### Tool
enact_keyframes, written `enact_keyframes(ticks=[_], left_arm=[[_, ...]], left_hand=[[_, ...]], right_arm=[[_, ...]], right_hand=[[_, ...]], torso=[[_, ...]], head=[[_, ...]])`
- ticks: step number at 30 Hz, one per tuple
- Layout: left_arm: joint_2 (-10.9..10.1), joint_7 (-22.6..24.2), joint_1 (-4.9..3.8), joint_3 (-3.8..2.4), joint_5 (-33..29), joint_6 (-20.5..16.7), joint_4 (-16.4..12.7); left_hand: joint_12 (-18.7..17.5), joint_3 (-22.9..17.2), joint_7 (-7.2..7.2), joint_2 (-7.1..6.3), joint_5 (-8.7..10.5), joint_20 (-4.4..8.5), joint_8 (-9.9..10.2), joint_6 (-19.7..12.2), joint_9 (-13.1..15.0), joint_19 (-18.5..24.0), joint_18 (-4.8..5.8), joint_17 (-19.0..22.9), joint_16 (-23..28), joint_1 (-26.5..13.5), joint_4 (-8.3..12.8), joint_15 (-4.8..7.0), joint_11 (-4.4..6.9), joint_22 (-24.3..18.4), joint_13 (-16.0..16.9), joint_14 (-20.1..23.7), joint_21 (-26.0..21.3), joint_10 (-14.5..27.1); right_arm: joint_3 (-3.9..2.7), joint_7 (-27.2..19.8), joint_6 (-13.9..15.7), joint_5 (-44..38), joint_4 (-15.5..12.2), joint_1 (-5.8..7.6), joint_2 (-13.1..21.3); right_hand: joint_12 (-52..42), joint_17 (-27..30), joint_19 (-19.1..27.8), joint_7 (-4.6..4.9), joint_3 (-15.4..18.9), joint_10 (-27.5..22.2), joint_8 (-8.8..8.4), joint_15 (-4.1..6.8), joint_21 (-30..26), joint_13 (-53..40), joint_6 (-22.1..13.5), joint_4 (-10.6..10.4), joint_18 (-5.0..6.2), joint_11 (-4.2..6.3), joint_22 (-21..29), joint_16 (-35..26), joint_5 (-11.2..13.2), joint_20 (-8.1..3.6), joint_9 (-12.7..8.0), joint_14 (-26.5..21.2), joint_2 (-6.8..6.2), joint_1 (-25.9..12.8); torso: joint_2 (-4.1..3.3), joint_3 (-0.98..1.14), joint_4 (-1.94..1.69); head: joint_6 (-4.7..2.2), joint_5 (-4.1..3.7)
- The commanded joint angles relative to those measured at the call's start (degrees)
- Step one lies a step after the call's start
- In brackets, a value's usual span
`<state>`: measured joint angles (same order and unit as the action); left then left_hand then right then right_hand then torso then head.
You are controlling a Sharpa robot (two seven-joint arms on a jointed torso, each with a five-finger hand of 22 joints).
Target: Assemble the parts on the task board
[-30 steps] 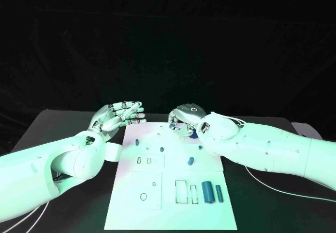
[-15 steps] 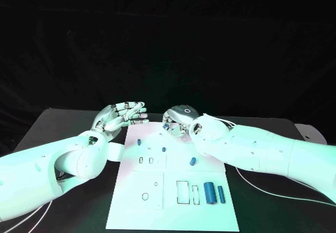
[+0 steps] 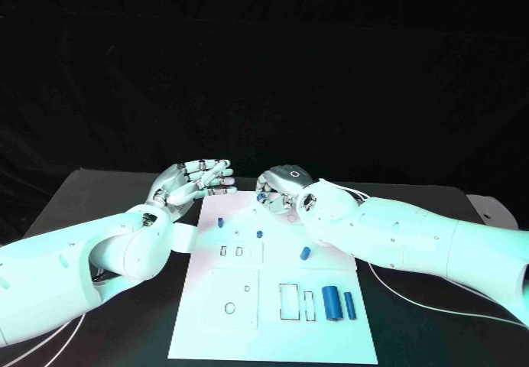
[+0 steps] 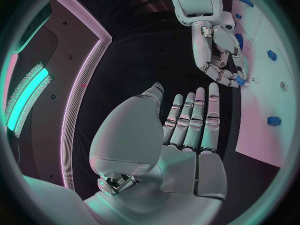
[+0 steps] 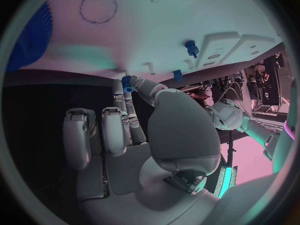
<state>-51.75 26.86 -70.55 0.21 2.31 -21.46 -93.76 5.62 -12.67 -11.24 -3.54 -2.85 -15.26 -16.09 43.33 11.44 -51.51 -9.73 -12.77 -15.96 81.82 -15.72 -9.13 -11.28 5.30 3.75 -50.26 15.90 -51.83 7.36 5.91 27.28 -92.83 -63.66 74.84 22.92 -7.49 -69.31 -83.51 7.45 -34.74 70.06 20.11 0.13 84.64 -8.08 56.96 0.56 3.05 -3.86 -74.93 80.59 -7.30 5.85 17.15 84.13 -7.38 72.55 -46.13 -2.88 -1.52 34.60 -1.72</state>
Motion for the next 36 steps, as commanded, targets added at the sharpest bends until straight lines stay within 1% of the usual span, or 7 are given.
enact_keyframes(ticks=[1, 8, 14, 24, 27, 30, 36], left_arm=[[0.15, 0.43, -0.08, -0.05, -0.16, 0.96, -0.08], [0.23, 0.36, -0.09, -0.05, -0.16, 0.96, 0.00], [0.22, 0.25, -0.09, -0.05, -0.16, 0.91, 0.04], [0.17, 0.16, -0.10, -0.05, -0.16, 0.92, 0.06], [0.16, 0.13, -0.10, -0.05, -0.16, 0.94, 0.08], [0.13, 0.11, -0.11, -0.05, -0.16, 0.94, 0.09], [-0.04, 0.07, -0.11, -0.05, -0.16, 0.92, 0.19]], left_hand=[[-0.27, -0.18, -2.91, -0.44, -0.12, 0.15, 0.29, -0.16, -0.06, -0.37, -0.81, -0.07, 0.25, 0.19, -0.21, -0.24, -0.45, -0.10, -0.06, 0.12, -0.22, -0.06], [-0.31, -0.19, -2.92, -0.44, -0.12, 0.15, 0.30, -0.17, -0.07, -0.38, -0.81, -0.08, 0.28, 0.19, -0.21, -0.25, -0.45, -0.11, -0.06, 0.13, -0.23, -0.06], [-0.31, -0.19, -2.92, -0.44, -0.12, 0.15, 0.30, -0.17, -0.07, -0.38, -0.81, -0.08, 0.28, 0.19, -0.21, -0.25, -0.45, -0.11, -0.06, 0.13, -0.23, -0.06], [-0.39, -0.23, -2.93, -0.43, -0.13, 0.14, 0.32, -0.18, -0.08, -0.40, -0.81, -0.09, 0.35, 0.20, -0.20, -0.27, -0.47, -0.14, -0.06, 0.19, -0.26, -0.04], [-0.39, -0.23, -2.93, -0.43, -0.13, 0.14, 0.32, -0.18, -0.08, -0.40, -0.81, -0.09, 0.35, 0.20, -0.20, -0.27, -0.47, -0.14, -0.06, 0.19, -0.26, -0.04], [-0.43, -0.26, -2.94, -0.42, -0.13, 0.13, 0.34, -0.20, -0.09, -0.40, -0.81, -0.09, 0.40, 0.21, -0.19, -0.28, -0.48, -0.16, -0.06, 0.23, -0.27, -0.04], [-0.43, -0.26, -2.94, -0.42, -0.13, 0.13, 0.34, -0.20, -0.09, -0.40, -0.81, -0.09, 0.40, 0.21, -0.19, -0.28, -0.48, -0.16, -0.06, 0.23, -0.27, -0.04]], right_arm=[[0.11, -0.03, -0.30, -0.35, 0.62, -0.23, -0.34], [0.11, -0.34, -1.18, -0.34, 1.39, -0.24, -1.03], [0.11, -0.87, -2.84, -0.26, 1.91, -0.27, -1.28], [0.11, -0.95, -2.23, -0.13, 2.42, -0.26, -1.32], [0.11, -0.92, -1.90, -0.11, 2.35, -0.24, -1.23], [0.11, -0.93, -1.10, -0.14, 1.82, -0.23, -0.73], [-0.14, -0.71, 0.50, -0.12, -1.93, -0.03, 3.09]], right_hand=[[-0.05, 0.08, 0.16, 0.18, -0.03, -0.17, 0.22, 0.24, -0.21, -0.09, -0.26, -0.11, -0.74, -0.11, -4.91, 0.22, -0.35, -0.03, 3.57, 2.15, 0.88, 0.43], [0.12, 0.12, 0.20, 0.24, 0.02, -0.39, 0.21, 0.18, -0.23, -0.11, -0.55, -0.15, -0.74, -0.20, -4.89, 0.23, -0.31, 0.01, 3.73, 2.14, 0.71, 0.23], [0.69, 0.70, 0.75, 0.52, 0.14, -1.23, -0.06, -0.07, -0.67, -0.12, -1.52, -0.34, -0.57, -0.50, -4.20, 0.03, 0.26, 0.20, 4.05, 1.99, 0.22, -0.32], [3.47, 6.35, 4.92, 2.69, 0.09, -6.73, -2.89, -1.80, -4.39, 0.80, -6.09, -0.92, 0.75, -2.63, 1.55, -2.75, 1.81, 1.69, 3.83, 0.39, -2.18, -1.67], [3.58, 7.09, 5.51, 2.86, 0.16, -7.42, -3.48, -1.98, -5.02, 0.95, -6.83, -0.93, 0.96, -2.83, 2.40, -3.15, 1.85, 1.92, 3.74, 0.18, -2.53, -1.71], [3.60, 10.11, 7.62, 3.35, 1.08, -9.98, -5.20, -2.46, -7.31, 1.45, -8.72, -1.15, 1.68, -3.26, 5.54, -4.81, 1.53, 2.38, 3.43, -0.69, -3.54, -2.11], [3.26, 11.39, 8.27, 3.37, 2.26, -10.96, -5.82, -2.50, -8.30, 1.65, -9.07, -1.13, 1.93, -3.42, 6.70, -5.53, 1.16, 2.53, 3.48, -0.98, -4.41, -2.20]], torso=[[-0.06, 0.05, 0.10], [-0.05, 0.03, -0.02], [-0.10, 0.05, 0.11], [-0.10, 0.02, 0.13], [-0.11, 0.03, 0.13], [-0.10, 0.04, 0.17], [-0.06, 0.08, 0.24]], head=[[0.00, 0.00], [0.06, -0.04], [0.16, 0.07], [0.15, 0.13], [0.15, 0.14], [0.15, 0.10], [-0.01, 0.23]])
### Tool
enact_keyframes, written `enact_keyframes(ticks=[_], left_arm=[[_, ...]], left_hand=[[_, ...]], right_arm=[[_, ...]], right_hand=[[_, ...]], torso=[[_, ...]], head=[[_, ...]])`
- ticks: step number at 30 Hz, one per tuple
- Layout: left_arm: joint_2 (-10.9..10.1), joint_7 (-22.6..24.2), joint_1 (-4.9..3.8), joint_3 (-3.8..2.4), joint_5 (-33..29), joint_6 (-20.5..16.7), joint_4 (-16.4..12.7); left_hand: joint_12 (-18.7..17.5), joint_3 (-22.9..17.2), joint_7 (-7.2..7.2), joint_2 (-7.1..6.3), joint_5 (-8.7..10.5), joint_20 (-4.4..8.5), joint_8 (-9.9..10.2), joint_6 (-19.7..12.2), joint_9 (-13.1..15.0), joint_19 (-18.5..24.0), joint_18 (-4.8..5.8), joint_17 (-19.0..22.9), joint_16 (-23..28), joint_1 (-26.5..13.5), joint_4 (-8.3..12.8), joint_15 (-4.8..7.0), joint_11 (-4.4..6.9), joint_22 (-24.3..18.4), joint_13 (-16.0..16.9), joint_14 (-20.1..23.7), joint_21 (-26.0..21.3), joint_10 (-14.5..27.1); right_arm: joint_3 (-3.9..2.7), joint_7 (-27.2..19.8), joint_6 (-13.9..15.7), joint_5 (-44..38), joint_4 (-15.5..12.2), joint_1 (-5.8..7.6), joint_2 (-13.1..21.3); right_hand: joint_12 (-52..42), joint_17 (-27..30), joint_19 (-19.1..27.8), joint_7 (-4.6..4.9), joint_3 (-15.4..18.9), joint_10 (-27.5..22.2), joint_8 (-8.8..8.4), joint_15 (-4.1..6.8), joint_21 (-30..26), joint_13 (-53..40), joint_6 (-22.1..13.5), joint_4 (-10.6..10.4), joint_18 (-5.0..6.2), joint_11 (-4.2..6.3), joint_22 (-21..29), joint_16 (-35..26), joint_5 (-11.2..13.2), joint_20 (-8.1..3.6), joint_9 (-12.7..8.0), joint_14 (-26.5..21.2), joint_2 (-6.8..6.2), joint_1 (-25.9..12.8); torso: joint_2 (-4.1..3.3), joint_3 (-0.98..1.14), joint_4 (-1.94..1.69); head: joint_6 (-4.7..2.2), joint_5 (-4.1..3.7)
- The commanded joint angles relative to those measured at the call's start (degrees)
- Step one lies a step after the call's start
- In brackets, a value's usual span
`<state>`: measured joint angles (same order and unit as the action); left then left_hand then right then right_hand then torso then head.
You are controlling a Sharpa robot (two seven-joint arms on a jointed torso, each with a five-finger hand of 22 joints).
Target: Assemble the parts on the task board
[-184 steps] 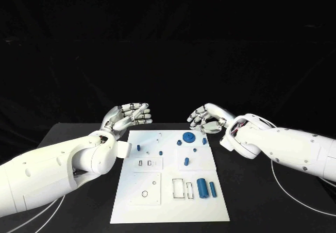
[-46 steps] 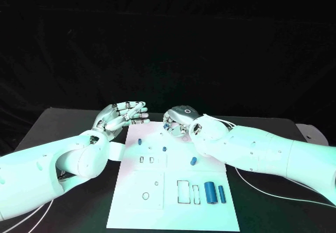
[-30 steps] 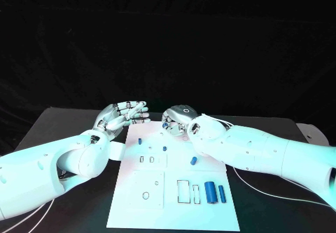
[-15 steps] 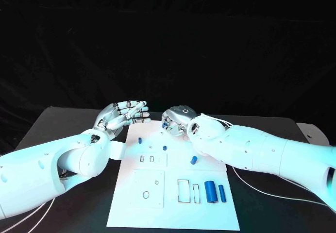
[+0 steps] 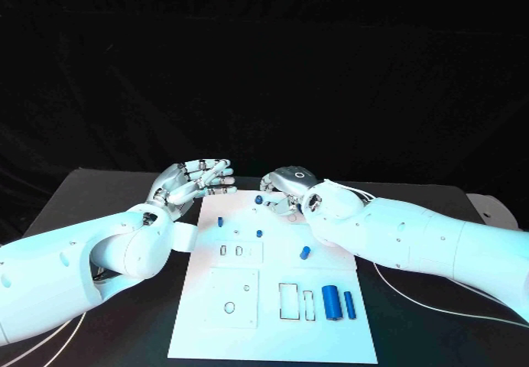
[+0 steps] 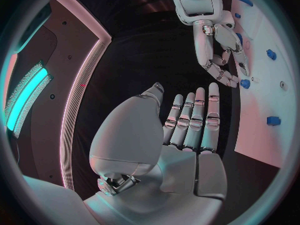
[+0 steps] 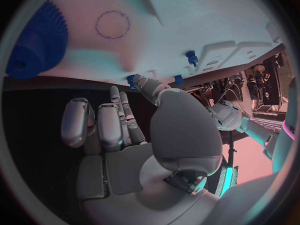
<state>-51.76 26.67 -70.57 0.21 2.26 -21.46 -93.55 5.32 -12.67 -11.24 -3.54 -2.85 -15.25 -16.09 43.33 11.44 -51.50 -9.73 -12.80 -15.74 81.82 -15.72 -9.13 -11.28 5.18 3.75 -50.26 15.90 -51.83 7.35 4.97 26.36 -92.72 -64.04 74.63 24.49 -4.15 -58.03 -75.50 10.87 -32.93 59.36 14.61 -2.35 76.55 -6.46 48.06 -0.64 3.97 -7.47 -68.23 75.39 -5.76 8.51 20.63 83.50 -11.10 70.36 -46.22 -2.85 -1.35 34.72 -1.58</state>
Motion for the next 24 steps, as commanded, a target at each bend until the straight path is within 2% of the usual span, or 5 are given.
enact_keyframes(ticks=[1, 8, 13, 17, 24], left_arm=[[-0.09, 0.26, -0.10, -0.05, -0.10, 0.91, -0.01], [-0.50, 0.25, -0.11, -0.05, -0.10, 0.90, -0.09], [-0.60, 0.22, -0.11, -0.04, -0.11, 0.93, -0.19], [-0.56, 0.20, -0.11, -0.04, -0.11, 1.01, -0.19], [-0.27, 0.18, -0.10, -0.04, -0.11, 1.05, 0.01]], left_hand=[[-0.13, -0.26, -2.94, -0.42, -0.13, 0.13, 0.34, -0.20, -0.09, -0.41, -0.81, -0.06, 0.18, 0.21, -0.19, -0.28, -0.48, -0.05, -0.06, 0.23, -0.27, -0.04], [-0.13, -0.26, -2.94, -0.42, -0.13, 0.13, 0.34, -0.20, -0.09, -0.41, -0.81, -0.06, 0.18, 0.21, -0.19, -0.28, -0.48, -0.05, -0.06, 0.23, -0.27, -0.04], [-0.13, -0.26, -2.94, -0.42, -0.13, 0.13, 0.34, -0.20, -0.09, -0.41, -0.81, -0.06, 0.18, 0.21, -0.19, -0.28, -0.48, -0.05, -0.06, 0.23, -0.27, -0.04], [-0.23, -0.32, -2.94, -0.41, -0.13, 0.11, 0.36, -0.21, -0.11, -0.43, -0.81, -0.07, 0.31, 0.21, -0.19, -0.32, -0.49, -0.10, -0.06, 0.33, -0.31, -0.06], [-0.26, -0.34, -2.93, -0.41, -0.13, 0.11, 0.36, -0.20, -0.11, -0.44, -0.81, -0.08, 0.34, 0.21, -0.19, -0.32, -0.49, -0.12, -0.05, 0.35, -0.33, -0.08]], right_arm=[[-0.22, 0.27, 1.58, -0.14, -2.37, 0.27, 2.37], [-1.30, 0.36, 2.67, 3.08, -11.35, 1.65, 11.80], [-1.90, 1.26, -2.87, 10.30, -16.33, 2.99, 18.06], [-2.08, 2.28, -9.28, 11.70, -18.51, 3.49, 21.20], [-2.08, 3.37, -12.42, 11.37, -17.56, 3.26, 21.48]], right_hand=[[-0.27, 0.10, 0.17, -0.13, 0.57, -0.11, -0.29, 0.02, -0.20, 0.00, 0.01, 0.05, 0.99, 0.25, -0.08, -0.32, -0.47, -0.15, 0.06, -0.33, -0.68, 0.02], [-3.76, -4.18, -3.29, -0.52, 0.73, 5.43, -0.28, 0.79, 2.55, -0.94, 2.05, -0.44, -0.03, 1.24, -4.69, 2.22, -1.97, -0.77, 0.63, 1.20, -0.25, 0.53], [-9.34, -8.06, -6.12, -1.62, 1.92, 15.08, -0.93, 2.43, 5.29, -4.25, 2.12, -0.89, -0.94, 3.32, -8.94, 4.60, -2.53, -2.13, 0.83, 2.26, -1.27, 0.25], [-31.16, -13.68, -8.47, -2.93, 6.98, 14.48, 1.77, 3.40, 7.60, -25.81, 1.06, -2.18, -1.78, 5.19, -12.78, 7.63, -4.67, -3.64, 3.46, 3.28, -2.05, -0.48], [-62.51, -21.02, -10.04, -2.06, 9.45, 16.38, 3.78, 2.62, 9.16, -58.21, -2.57, -4.62, -2.35, 3.70, -15.46, 10.97, -4.93, -2.75, 5.34, 4.43, -1.58, -0.63]], torso=[[0.06, 0.06, 0.16], [0.23, 0.14, 0.67], [0.40, 0.20, 1.07], [0.43, 0.38, 1.54], [0.41, 0.51, 1.55]], head=[[-0.14, 0.13], [-0.45, 0.15], [-0.75, -0.34], [-0.77, -0.38], [-0.62, -0.71]])
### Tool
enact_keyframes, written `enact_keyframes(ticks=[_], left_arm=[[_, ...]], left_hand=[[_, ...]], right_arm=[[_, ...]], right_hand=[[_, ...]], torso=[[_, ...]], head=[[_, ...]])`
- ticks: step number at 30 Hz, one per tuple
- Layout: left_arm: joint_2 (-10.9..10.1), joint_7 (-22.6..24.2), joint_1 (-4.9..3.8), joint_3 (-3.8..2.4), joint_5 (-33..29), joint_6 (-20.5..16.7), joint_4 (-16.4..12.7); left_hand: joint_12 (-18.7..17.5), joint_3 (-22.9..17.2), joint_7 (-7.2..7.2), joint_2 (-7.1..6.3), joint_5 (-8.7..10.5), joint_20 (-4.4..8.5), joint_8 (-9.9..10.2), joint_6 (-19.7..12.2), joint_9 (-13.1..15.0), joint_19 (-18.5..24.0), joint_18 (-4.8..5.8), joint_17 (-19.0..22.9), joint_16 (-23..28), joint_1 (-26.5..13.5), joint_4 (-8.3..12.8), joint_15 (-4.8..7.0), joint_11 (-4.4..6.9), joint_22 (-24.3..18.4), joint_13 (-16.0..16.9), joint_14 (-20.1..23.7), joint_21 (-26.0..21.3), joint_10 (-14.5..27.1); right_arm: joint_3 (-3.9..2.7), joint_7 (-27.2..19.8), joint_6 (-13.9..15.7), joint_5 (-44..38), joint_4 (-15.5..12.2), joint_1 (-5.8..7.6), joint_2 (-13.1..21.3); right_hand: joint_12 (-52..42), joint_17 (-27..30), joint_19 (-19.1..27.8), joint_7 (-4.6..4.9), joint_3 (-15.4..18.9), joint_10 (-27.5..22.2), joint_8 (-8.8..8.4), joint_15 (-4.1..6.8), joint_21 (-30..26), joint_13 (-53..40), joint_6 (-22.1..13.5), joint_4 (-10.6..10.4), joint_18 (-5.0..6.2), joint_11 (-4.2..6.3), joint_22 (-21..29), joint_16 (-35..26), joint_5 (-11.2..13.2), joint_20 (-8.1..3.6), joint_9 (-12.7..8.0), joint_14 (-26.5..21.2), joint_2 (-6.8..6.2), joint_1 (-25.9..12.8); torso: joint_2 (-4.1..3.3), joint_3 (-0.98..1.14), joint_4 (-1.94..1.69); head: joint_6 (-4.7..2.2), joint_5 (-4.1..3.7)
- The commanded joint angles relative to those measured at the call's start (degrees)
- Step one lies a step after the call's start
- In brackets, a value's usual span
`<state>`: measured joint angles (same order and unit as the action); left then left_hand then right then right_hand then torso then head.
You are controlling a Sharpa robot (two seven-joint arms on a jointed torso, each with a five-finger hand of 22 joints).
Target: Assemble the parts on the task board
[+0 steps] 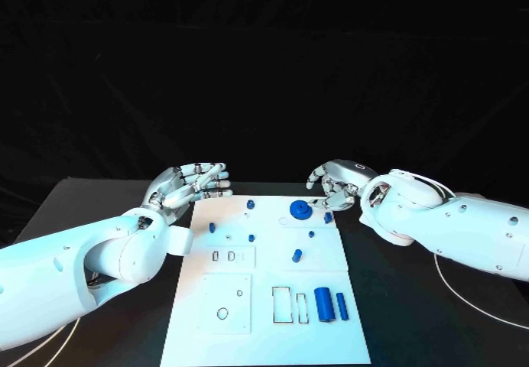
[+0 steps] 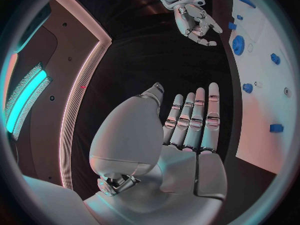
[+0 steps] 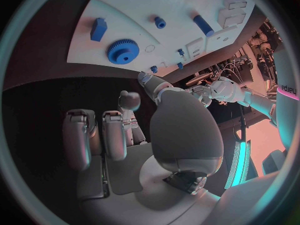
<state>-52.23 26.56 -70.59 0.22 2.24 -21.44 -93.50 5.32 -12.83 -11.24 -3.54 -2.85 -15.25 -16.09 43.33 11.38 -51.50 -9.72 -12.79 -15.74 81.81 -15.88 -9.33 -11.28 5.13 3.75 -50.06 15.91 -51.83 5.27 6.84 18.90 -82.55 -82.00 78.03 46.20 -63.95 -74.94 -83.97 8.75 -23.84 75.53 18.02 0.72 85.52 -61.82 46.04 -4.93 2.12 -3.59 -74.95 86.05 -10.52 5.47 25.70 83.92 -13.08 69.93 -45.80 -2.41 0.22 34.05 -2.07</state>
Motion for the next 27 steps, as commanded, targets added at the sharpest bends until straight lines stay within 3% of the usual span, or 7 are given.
enact_keyframes(ticks=[1, 8, 14, 27], left_arm=[[0.25, 0.29, -0.07, -0.05, -0.10, 1.07, 0.01], [0.49, 0.18, -0.06, -0.04, -0.10, 1.19, 0.28], [0.57, 0.14, -0.05, -0.04, -0.10, 1.27, 0.44], [0.63, 0.12, -0.05, -0.04, -0.10, 1.37, 0.55]], left_hand=[[-0.26, -0.17, -2.93, -0.41, -0.13, 0.11, 0.36, -0.20, -0.05, -0.44, -0.82, -0.09, 0.34, 0.21, -0.03, -0.12, -0.49, -0.07, -0.05, 0.15, -0.33, -0.08], [-0.30, -0.20, -2.95, -0.39, -0.13, 0.10, 0.37, -0.20, -0.06, -0.45, -0.82, -0.10, 0.39, 0.20, -0.03, -0.12, -0.50, -0.09, -0.05, 0.17, -0.34, -0.09], [-0.30, -0.20, -2.95, -0.39, -0.13, 0.10, 0.37, -0.20, -0.06, -0.45, -0.82, -0.10, 0.39, 0.20, -0.03, -0.12, -0.50, -0.09, -0.05, 0.17, -0.34, -0.09], [-0.30, -0.20, -2.95, -0.39, -0.13, 0.10, 0.37, -0.20, -0.06, -0.45, -0.82, -0.10, 0.39, 0.20, -0.03, -0.12, -0.50, -0.09, -0.05, 0.17, -0.34, -0.09]], right_arm=[[0.01, 1.59, -5.04, 1.14, 0.74, -0.25, -0.44], [0.15, 2.65, -5.60, 2.49, 3.24, -0.94, -2.39], [0.24, 3.27, -4.61, 2.88, 4.83, -1.61, -4.09], [0.44, 3.26, -4.22, 3.05, 7.82, -2.30, -6.56]], right_hand=[[-3.91, -4.60, -1.64, 0.14, 0.59, 0.37, 0.56, -0.49, 0.25, -4.10, -0.94, -0.55, -0.53, -0.32, -8.88, 0.52, -0.16, 0.43, 0.42, 4.09, 0.44, -0.12], [-8.23, -6.43, -2.10, 0.48, 1.38, 1.67, 1.24, -0.83, 0.70, -8.68, -2.30, -1.35, -0.69, -0.71, -9.63, 1.24, -0.30, 0.77, 0.92, 4.40, 0.67, 0.15], [-11.34, -7.41, -2.56, 0.71, 1.89, 3.14, 1.70, -1.08, 1.14, -11.91, -3.05, -1.80, -0.86, -0.95, -10.33, 1.63, -0.47, 1.02, 1.21, 4.57, 0.84, 0.37], [-11.86, -7.79, -2.73, 0.84, 1.79, 3.20, 1.84, -1.20, 1.30, -12.45, -3.50, -1.87, -0.92, -1.07, -10.58, 1.78, -0.53, 1.12, 1.30, 4.64, 1.20, 0.74]], torso=[[-0.02, 0.04, -0.14], [-0.14, 0.09, -0.40], [-0.08, 0.04, -0.21], [-0.07, 0.04, -0.22]], head=[[0.19, -0.34], [0.36, -0.28], [0.61, -0.02], [0.87, 0.09]])
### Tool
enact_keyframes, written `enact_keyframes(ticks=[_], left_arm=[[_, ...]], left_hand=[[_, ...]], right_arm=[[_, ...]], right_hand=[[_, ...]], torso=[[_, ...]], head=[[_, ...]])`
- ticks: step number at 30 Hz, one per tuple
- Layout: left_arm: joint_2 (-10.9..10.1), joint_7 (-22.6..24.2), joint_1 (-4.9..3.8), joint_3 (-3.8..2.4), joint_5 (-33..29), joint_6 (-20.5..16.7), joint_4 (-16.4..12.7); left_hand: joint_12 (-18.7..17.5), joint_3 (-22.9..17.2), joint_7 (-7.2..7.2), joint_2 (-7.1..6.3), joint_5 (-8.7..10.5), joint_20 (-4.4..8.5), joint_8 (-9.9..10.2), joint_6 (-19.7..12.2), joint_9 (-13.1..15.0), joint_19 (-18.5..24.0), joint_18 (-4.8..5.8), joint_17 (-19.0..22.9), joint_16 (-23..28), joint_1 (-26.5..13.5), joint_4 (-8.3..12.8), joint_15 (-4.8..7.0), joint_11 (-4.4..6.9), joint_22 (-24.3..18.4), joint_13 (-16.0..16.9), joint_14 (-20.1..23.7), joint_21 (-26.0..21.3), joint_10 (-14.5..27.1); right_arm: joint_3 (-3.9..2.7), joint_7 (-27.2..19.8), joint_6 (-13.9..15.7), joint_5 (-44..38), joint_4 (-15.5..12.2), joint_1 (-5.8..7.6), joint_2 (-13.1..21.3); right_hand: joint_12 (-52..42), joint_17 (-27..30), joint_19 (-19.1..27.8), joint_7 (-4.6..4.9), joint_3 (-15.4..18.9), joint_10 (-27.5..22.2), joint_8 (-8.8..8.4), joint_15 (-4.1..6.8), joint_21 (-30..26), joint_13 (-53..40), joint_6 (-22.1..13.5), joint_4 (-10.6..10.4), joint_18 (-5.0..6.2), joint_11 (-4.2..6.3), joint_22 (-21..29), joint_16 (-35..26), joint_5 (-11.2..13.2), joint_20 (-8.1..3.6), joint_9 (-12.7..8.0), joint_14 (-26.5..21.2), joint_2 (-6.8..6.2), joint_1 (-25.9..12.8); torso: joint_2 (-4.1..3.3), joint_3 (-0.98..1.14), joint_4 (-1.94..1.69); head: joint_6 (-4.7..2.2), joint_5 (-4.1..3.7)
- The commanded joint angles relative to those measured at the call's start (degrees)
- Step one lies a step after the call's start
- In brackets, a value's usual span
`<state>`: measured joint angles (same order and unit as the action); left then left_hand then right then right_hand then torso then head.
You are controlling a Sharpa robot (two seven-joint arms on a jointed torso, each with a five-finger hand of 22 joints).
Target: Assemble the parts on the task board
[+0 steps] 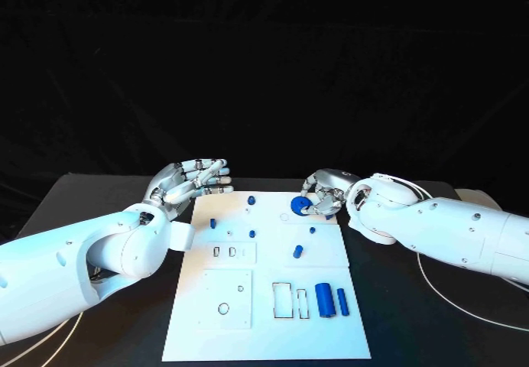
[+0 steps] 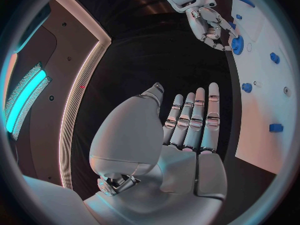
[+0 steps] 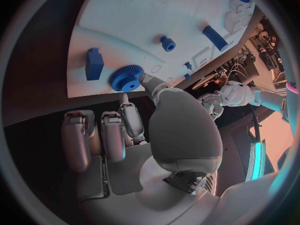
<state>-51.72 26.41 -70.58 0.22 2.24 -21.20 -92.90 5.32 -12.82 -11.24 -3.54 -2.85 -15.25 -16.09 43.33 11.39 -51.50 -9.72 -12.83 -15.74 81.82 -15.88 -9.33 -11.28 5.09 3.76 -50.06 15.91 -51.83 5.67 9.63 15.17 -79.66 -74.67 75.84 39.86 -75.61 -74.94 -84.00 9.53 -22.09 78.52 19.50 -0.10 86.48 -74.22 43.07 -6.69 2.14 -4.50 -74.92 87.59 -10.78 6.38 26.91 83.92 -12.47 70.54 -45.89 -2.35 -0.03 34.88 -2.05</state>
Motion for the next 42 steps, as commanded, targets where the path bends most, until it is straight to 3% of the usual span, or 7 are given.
enact_keyframes(ticks=[1, 9, 15, 36, 42], left_arm=[[0.12, 0.28, -0.06, -0.05, -0.09, 1.13, -0.05], [0.19, 0.25, -0.06, -0.05, -0.09, 1.17, 0.01], [0.20, 0.20, -0.06, -0.05, -0.07, 1.23, 0.04], [0.16, -0.04, -0.06, -0.05, -0.06, 1.31, 0.10], [0.15, -0.09, -0.06, -0.05, -0.06, 1.33, 0.13]], left_hand=[[-0.31, -0.21, -2.95, -0.39, -0.13, 0.10, 0.37, -0.20, -0.06, -0.45, -0.82, -0.06, 0.39, 0.20, -0.04, -0.13, -0.49, -0.05, -0.05, 0.17, -0.34, -0.09], [-0.41, -0.30, -2.95, -0.36, -0.14, 0.08, 0.38, -0.17, -0.07, -0.48, -0.82, -0.09, 0.53, 0.21, -0.03, -0.15, -0.50, -0.12, -0.04, 0.27, -0.40, -0.16], [-0.41, -0.30, -2.95, -0.36, -0.14, 0.08, 0.38, -0.17, -0.07, -0.48, -0.82, -0.09, 0.53, 0.21, -0.03, -0.15, -0.50, -0.12, -0.04, 0.27, -0.40, -0.16], [-0.47, -0.38, -2.95, -0.31, -0.14, 0.07, 0.40, -0.17, -0.08, -0.49, -0.82, -0.10, 0.60, 0.24, -0.02, -0.16, -0.51, -0.15, -0.03, 0.30, -0.42, -0.18], [-0.47, -0.38, -2.95, -0.31, -0.14, 0.07, 0.40, -0.17, -0.08, -0.49, -0.82, -0.10, 0.60, 0.24, -0.02, -0.16, -0.51, -0.15, -0.03, 0.30, -0.42, -0.18]], right_arm=[[0.04, 0.43, -0.43, 0.18, 0.68, -0.14, -0.32], [0.07, -0.11, -0.26, 0.12, 1.73, -0.25, -1.03], [0.11, 0.09, -0.58, -0.06, 2.20, -0.27, -1.40], [0.20, 0.55, -0.39, -3.40, 1.64, -0.30, -1.65], [0.20, 0.58, -0.32, -4.70, 1.46, -0.31, -1.68]], right_hand=[[-0.32, -7.86, -2.74, 0.08, -0.02, 0.25, 0.41, -0.40, 0.39, -0.18, -0.56, -0.13, -0.95, -0.18, -10.67, 0.26, -0.28, 0.23, 0.12, 4.65, 0.68, 0.21], [-0.74, -7.99, -2.84, 0.12, -0.73, 0.29, 0.91, -0.47, 0.49, -0.63, -0.32, -0.38, -0.99, -0.22, -10.85, 0.33, -0.56, 0.33, 0.32, 4.66, 1.64, 0.47], [-1.02, -7.97, -2.85, 0.10, -0.92, 0.46, 1.14, -0.48, 0.51, -0.93, -0.06, -0.49, -0.99, -0.22, -10.89, 0.33, -0.58, 0.35, 0.40, 4.65, 1.86, 0.43], [-1.58, -8.22, -3.10, 0.05, -0.87, 0.80, 1.37, -0.47, 0.75, -1.53, 0.11, -0.46, -1.08, -0.20, -11.24, 0.42, -0.36, 0.36, 0.47, 4.69, 1.39, 0.33], [-2.63, -8.53, -3.45, -0.13, -2.35, 1.57, 2.04, -0.33, 1.09, -2.64, 1.41, -0.17, -1.21, 0.01, -11.76, 0.53, -0.73, 0.28, 0.56, 4.74, 2.25, 1.11]], torso=[[0.01, -0.03, 0.06], [0.02, -0.05, -0.01], [-0.01, 0.05, 0.04], [0.00, 0.04, 0.02], [-0.03, 0.04, 0.05]], head=[[0.06, 0.10], [0.20, -0.11], [0.27, -0.02], [0.46, 0.01], [0.49, 0.06]])
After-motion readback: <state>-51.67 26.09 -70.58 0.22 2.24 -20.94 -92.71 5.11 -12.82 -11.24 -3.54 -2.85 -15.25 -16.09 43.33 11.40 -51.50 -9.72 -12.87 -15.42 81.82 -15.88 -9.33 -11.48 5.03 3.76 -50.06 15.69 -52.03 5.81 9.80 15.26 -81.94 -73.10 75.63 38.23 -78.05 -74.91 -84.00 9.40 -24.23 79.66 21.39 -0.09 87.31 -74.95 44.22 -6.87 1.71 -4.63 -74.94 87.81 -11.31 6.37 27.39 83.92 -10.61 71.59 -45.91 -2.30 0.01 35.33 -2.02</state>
